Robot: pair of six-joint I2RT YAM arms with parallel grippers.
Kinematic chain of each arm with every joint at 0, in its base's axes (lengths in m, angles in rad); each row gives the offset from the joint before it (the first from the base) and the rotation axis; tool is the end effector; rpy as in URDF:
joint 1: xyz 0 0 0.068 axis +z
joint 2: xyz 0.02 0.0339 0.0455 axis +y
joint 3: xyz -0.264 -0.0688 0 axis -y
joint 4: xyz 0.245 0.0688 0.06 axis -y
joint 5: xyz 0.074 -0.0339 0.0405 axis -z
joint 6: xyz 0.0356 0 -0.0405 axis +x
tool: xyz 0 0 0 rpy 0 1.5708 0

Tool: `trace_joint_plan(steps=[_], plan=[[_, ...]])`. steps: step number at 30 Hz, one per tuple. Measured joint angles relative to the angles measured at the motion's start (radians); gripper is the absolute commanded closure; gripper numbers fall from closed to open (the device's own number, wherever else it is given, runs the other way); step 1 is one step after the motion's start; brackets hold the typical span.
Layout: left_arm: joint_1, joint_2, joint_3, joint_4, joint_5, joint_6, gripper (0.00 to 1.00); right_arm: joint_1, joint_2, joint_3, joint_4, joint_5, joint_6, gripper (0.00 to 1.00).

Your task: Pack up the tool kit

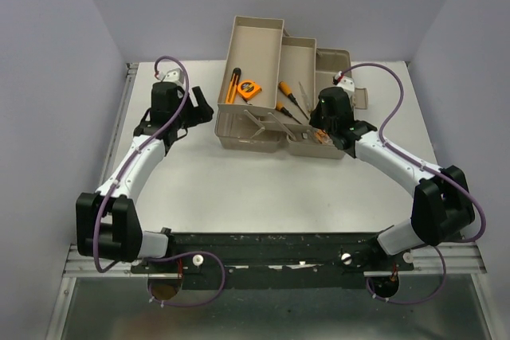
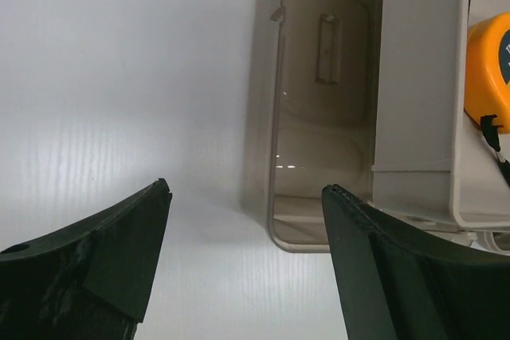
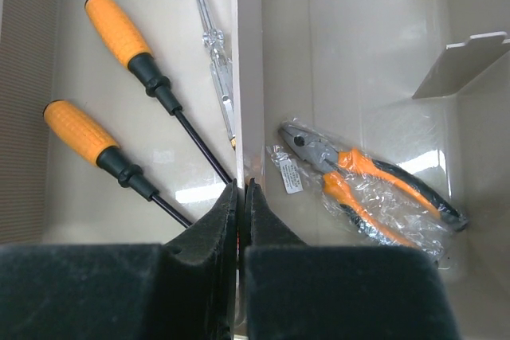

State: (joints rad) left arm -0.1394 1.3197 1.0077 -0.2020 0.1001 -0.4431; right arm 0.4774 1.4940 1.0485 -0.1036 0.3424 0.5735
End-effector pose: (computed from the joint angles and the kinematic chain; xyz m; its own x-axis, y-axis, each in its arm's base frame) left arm 0.2979 -0.0454 0.2973 -0.5361 -0.3556 -0.7656 -0.0060 0.9086 -0.4177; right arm 0.3061 0.1449 0.2692 -0.4862 0.3239 -0.8116 0.1016 0.9434 0.3156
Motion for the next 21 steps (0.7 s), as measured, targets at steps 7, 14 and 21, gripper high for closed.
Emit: trace_joint_plan(steps=[7,14,21], plan=[[0.001,0.156,0.002,0.072,0.123,-0.051,0.30,0.000,0.000,0.000,0.000,-0.005,-0.006,1.00],[-0.006,0.298,0.035,0.072,0.177,-0.059,0.43,-0.001,0.000,0.000,0.000,-0.011,-0.008,0.99],[-0.052,0.350,0.109,0.060,0.169,-0.011,0.83,-0.002,-0.004,0.000,-0.003,-0.016,-0.010,0.91]])
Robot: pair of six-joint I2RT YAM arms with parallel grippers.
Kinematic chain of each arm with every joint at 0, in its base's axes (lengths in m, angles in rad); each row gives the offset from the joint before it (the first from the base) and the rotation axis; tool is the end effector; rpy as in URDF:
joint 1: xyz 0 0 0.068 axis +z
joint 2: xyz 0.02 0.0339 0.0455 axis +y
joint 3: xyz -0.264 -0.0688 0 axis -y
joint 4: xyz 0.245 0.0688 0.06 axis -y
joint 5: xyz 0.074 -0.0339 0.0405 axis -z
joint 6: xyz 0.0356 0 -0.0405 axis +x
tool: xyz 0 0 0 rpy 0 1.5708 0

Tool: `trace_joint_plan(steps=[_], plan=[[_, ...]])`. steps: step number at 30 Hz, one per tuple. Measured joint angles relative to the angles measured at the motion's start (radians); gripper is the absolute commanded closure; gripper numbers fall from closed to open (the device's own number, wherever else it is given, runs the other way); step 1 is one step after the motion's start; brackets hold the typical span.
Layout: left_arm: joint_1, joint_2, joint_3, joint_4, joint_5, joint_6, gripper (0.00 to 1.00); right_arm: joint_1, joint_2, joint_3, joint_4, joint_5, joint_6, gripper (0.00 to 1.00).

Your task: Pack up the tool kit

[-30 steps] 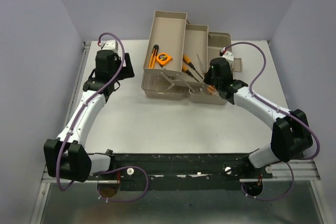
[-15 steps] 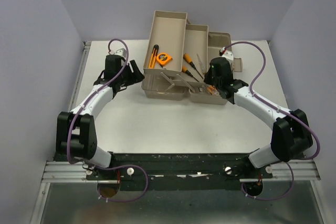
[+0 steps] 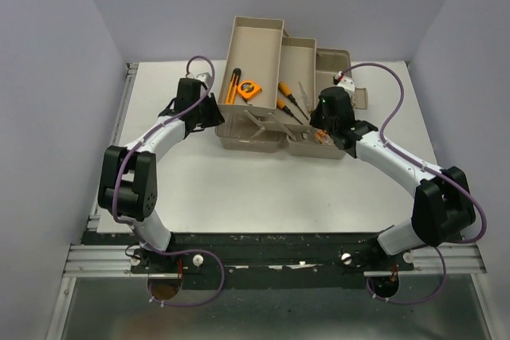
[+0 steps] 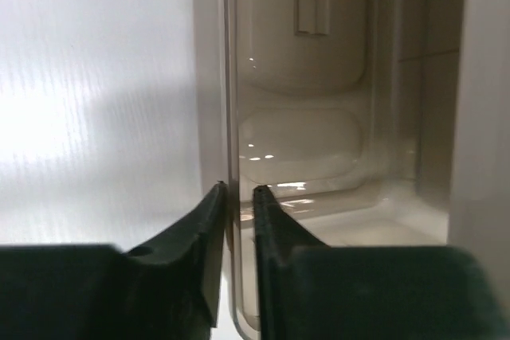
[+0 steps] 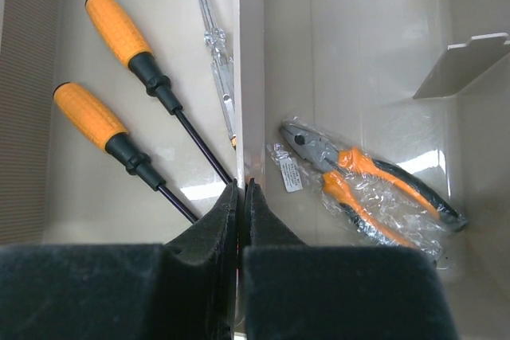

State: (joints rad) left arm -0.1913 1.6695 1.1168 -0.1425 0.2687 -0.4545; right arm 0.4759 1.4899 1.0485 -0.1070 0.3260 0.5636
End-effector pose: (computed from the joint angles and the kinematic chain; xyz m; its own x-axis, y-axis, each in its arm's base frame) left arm 0.3607 -0.0795 0.2293 -0.7334 -0.2891 -0.6153 0.0685 0.8691 -0.4899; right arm 0.3054 0.1446 0.2701 -0.4938 0.3148 -0.8106 0.0860 0.9453 0.3148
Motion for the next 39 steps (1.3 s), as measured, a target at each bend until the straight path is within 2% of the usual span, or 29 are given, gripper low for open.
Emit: trace_joint_plan(steps=[2,3,7,9,11,16,22,29,34,39], plan=[[-0.029,0.012,0.028,-0.021,-0.029,0.026,0.97,0.000,-0.006,0.000,-0.005,-0.003,0.000,0.80],[-0.035,0.014,0.034,-0.031,-0.044,0.041,1.00,0.000,-0.011,0.000,-0.009,-0.003,-0.001,0.75],[-0.044,0.018,0.043,-0.043,-0.072,0.053,1.00,0.000,-0.041,0.000,-0.049,-0.014,-0.011,0.47],[-0.049,0.016,0.045,-0.047,-0.089,0.061,1.00,0.000,-0.066,0.000,-0.076,-0.018,-0.022,0.38],[-0.053,0.010,0.045,-0.050,-0.114,0.071,1.00,0.000,-0.096,0.002,-0.099,-0.017,-0.034,0.34],[-0.066,-0.042,0.045,-0.086,-0.185,0.108,1.00,0.000,-0.183,0.011,-0.138,-0.009,-0.058,0.31],[-0.068,-0.208,0.048,-0.143,-0.288,0.182,1.00,0.000,-0.294,0.011,-0.178,0.023,-0.072,0.28],[-0.071,-0.301,0.139,-0.220,-0.337,0.285,1.00,0.000,-0.397,-0.008,-0.193,0.062,-0.083,0.28],[-0.143,-0.303,0.211,-0.283,-0.410,0.377,1.00,0.000,-0.433,-0.036,-0.217,0.077,-0.082,0.28],[-0.288,-0.303,0.269,-0.311,-0.563,0.501,1.00,0.000,-0.455,-0.049,-0.237,0.089,-0.083,0.28]])
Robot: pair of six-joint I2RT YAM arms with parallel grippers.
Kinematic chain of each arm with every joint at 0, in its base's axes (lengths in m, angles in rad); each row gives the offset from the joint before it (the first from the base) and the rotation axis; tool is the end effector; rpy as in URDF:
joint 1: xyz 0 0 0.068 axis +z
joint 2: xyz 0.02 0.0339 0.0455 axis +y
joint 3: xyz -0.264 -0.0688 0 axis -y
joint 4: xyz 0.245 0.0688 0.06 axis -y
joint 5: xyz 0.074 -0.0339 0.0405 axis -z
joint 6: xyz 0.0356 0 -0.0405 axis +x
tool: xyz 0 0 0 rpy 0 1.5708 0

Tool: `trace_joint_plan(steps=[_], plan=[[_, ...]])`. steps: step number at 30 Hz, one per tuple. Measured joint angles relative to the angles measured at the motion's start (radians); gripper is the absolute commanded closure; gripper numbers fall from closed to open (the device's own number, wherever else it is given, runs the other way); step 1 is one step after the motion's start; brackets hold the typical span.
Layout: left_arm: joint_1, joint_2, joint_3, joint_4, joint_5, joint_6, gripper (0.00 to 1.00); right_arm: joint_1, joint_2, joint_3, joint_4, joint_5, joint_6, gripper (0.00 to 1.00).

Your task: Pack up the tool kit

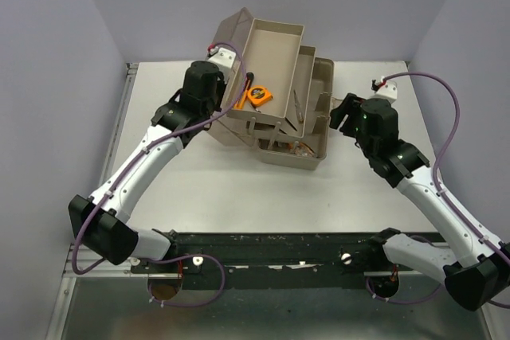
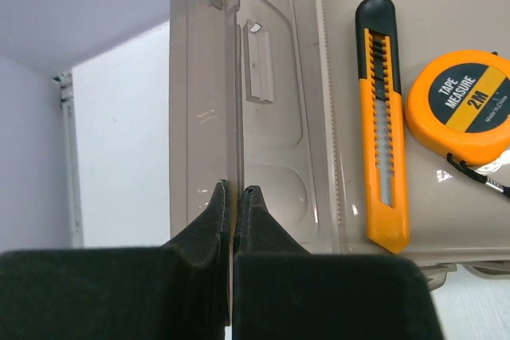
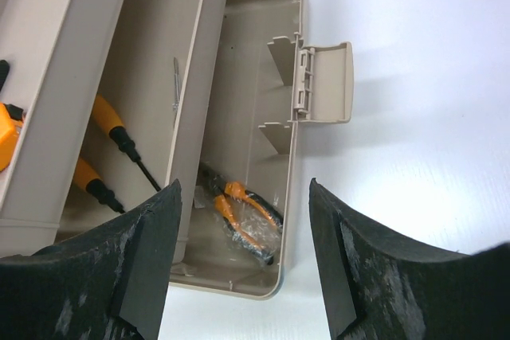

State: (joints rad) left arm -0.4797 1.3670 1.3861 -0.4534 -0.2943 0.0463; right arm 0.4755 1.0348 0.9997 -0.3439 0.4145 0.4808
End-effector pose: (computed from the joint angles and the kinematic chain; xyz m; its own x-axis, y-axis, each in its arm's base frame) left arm 0.2784 -0.1332 0.3912 -0.3632 0.2389 -0.9005 0.2253 0.9604 0.1639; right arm 0.2121 0.0931 0.3524 -0.3316 0.3054 -0.8926 0.0756 0.9517 0.2976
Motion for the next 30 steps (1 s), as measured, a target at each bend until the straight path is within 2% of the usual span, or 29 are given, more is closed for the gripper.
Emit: trace_joint_plan(steps=[12,19,25,30], plan=[[-0.287,0.085,0.088,0.025,-0.335,0.244,1.00,0.000,-0.052,-0.013,-0.016,0.041,-0.003,0.27],[-0.444,0.186,0.167,0.077,-0.454,0.367,1.00,0.000,-0.129,0.011,-0.098,0.126,-0.034,0.25],[-0.556,0.290,0.224,0.127,-0.538,0.466,0.99,0.000,-0.266,0.030,-0.153,0.221,-0.072,0.21],[-0.631,0.351,0.265,0.131,-0.567,0.489,0.79,0.000,-0.360,0.056,-0.184,0.277,-0.111,0.20]])
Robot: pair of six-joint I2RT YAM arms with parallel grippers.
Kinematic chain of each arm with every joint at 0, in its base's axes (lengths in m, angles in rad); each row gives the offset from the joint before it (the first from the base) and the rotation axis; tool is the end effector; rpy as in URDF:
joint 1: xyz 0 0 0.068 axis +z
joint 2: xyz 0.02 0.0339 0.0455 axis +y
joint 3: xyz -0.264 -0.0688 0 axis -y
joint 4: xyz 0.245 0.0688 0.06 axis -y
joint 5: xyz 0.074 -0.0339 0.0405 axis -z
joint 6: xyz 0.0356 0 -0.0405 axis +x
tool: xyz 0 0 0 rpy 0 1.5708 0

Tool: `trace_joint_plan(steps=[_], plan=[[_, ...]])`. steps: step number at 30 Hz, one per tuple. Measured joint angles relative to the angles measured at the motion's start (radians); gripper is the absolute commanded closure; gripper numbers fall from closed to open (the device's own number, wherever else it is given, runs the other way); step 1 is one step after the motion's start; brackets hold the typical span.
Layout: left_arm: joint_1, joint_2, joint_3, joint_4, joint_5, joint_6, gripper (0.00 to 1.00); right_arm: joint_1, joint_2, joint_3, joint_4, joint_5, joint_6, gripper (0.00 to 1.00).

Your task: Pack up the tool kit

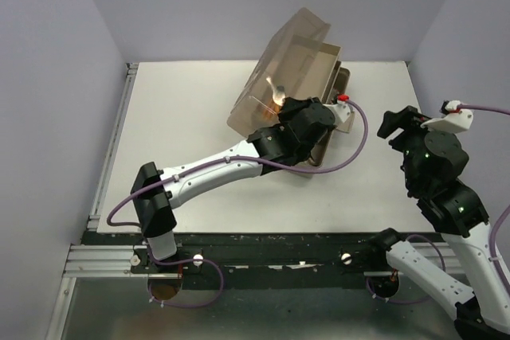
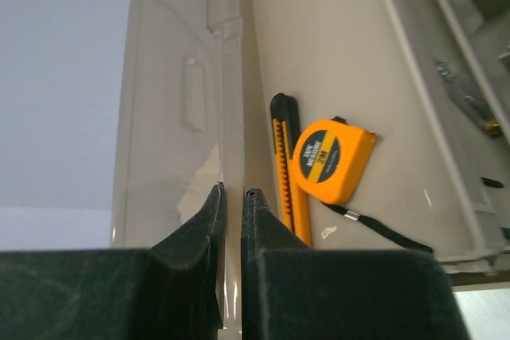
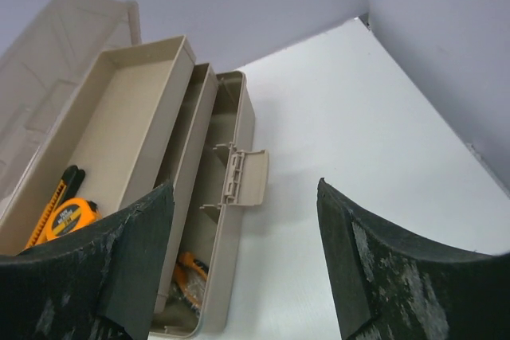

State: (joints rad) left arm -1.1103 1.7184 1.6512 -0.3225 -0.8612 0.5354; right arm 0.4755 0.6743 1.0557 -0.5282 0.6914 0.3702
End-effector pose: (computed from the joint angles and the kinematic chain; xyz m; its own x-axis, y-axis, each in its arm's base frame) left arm 0.2007 -0.3438 0.3811 -0.0065 0.7612 -0.6485 0.3199 0.6161 0.7198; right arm 0.1163 0.0344 0.4104 -0.0459 0.2898 -0.9560 0.2411 0.9319 0.2710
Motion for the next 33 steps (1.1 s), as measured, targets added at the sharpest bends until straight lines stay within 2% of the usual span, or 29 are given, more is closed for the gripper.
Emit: trace_joint_plan(steps=[1,3,6,7,10,13,18,21,25,29,33], plan=[[-0.012,0.012,0.010,-0.006,0.000,-0.003,0.73,0.000,-0.008,0.010,-0.004,0.008,-0.006,0.20],[-0.043,0.041,0.027,-0.011,0.006,-0.014,0.66,0.000,-0.016,0.027,-0.014,0.023,-0.018,0.20],[-0.103,0.075,0.043,-0.031,0.045,-0.055,0.43,0.000,-0.021,0.032,-0.037,0.034,-0.031,0.20],[-0.132,0.085,0.051,-0.045,0.062,-0.072,0.40,0.000,-0.022,0.032,-0.049,0.036,-0.032,0.20],[-0.197,0.095,0.067,-0.095,0.136,-0.132,0.33,0.000,-0.031,0.032,-0.072,0.040,-0.037,0.19],[-0.241,0.084,0.078,-0.135,0.271,-0.213,0.25,0.000,-0.051,0.037,-0.088,0.045,-0.041,0.18],[-0.239,-0.029,-0.032,-0.136,0.504,-0.293,0.18,0.000,-0.062,0.069,-0.111,0.052,-0.053,0.15],[-0.220,-0.109,-0.091,-0.136,0.590,-0.325,0.17,0.000,-0.062,0.079,-0.111,0.051,-0.056,0.00],[-0.153,-0.179,-0.122,-0.135,0.674,-0.375,0.11,0.000,-0.044,0.086,-0.111,0.032,-0.058,0.00],[-0.035,-0.209,-0.117,-0.154,0.755,-0.443,0.06,-0.025,0.052,0.110,-0.106,-0.016,-0.057,0.00],[0.082,-0.201,-0.043,-0.207,0.817,-0.523,0.04,-0.191,0.203,0.113,-0.079,-0.210,-0.035,0.00]])
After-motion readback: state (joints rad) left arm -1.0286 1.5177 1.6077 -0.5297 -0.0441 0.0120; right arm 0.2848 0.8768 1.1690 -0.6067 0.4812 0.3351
